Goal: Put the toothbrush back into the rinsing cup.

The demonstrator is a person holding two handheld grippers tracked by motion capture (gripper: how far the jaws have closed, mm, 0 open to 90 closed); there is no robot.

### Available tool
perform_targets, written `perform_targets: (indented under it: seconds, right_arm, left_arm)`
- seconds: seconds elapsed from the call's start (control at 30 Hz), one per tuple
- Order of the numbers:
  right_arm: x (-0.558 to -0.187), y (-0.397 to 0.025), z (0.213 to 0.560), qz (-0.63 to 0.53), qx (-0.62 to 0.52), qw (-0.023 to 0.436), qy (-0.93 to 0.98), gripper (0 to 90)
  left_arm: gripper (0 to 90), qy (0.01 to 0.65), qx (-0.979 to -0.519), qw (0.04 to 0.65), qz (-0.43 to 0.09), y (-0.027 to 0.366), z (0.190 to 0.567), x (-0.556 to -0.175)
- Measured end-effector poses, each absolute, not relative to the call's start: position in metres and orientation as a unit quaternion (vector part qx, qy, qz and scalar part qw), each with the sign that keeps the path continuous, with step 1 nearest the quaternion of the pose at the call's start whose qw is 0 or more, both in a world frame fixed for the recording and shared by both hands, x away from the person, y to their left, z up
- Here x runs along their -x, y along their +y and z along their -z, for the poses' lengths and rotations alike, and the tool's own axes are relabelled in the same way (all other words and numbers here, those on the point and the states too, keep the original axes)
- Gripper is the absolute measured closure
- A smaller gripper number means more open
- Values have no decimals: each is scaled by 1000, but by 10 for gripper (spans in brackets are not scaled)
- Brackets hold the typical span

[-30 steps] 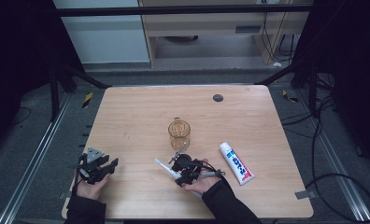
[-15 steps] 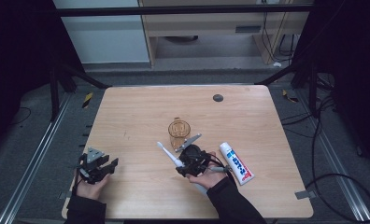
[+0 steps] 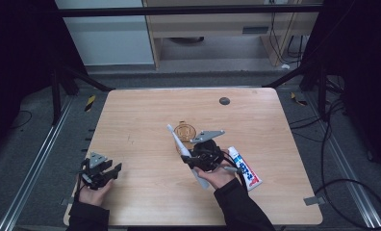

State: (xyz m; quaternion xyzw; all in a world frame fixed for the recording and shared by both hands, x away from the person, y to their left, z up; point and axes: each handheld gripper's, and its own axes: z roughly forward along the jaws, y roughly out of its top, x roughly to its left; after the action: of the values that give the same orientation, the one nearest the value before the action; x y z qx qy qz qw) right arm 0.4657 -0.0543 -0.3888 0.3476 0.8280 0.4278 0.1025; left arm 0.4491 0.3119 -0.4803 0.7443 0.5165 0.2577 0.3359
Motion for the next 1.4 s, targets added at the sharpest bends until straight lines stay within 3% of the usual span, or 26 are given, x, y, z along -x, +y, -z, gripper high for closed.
perform_targets:
  seconds: [0.67,1.4]
  right_arm:
    - [-485,-72,355,-573,-381,196,699,671]
    - [-513,-63,350,-603,-395,259,642,671]
  left_arm:
    - [560,517,-744,337,-258,312,480,-449]
    - [559,517,-743,337,-258,312,481,-450]
